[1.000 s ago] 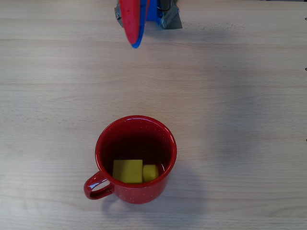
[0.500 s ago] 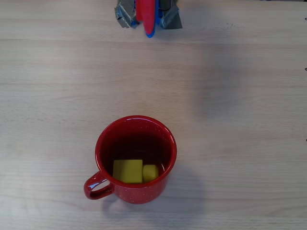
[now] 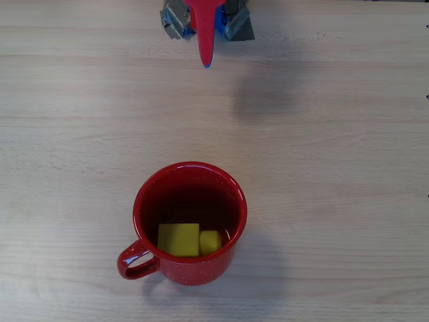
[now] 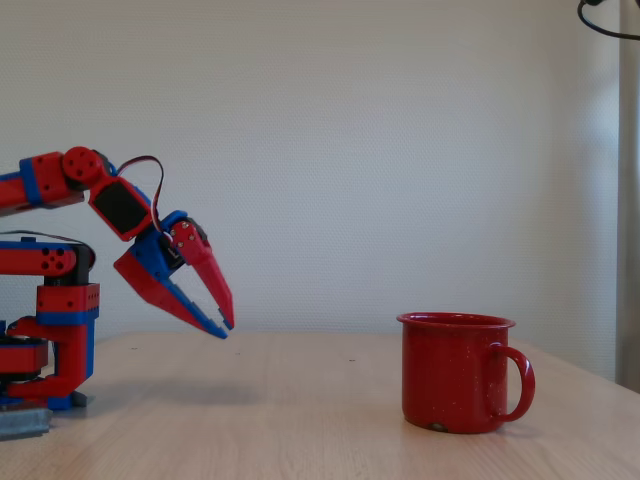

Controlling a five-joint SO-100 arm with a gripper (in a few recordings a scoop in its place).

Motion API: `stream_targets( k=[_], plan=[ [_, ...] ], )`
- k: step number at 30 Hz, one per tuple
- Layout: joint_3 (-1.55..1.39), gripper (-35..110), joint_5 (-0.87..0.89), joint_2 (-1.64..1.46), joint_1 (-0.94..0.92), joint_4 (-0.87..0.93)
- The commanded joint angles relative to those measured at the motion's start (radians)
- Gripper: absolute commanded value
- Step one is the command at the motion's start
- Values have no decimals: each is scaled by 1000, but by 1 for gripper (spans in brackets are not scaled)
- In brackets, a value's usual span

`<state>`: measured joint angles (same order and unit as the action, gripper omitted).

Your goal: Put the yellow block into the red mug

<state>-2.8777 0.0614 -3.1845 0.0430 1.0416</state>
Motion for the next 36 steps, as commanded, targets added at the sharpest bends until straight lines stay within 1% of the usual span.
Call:
stream_targets(
  k=[1,5,13,25,31,36],
  plan=[
    [-29,0,20,-63,8,40],
    [-78,0,17,-75,-18,58],
    [-123,0,-31,-120,-5,77],
    [-123,0,80,-121,38,77],
    [-123,2,92,-121,29,77],
    [-123,0,92,-121,29,77]
  ],
)
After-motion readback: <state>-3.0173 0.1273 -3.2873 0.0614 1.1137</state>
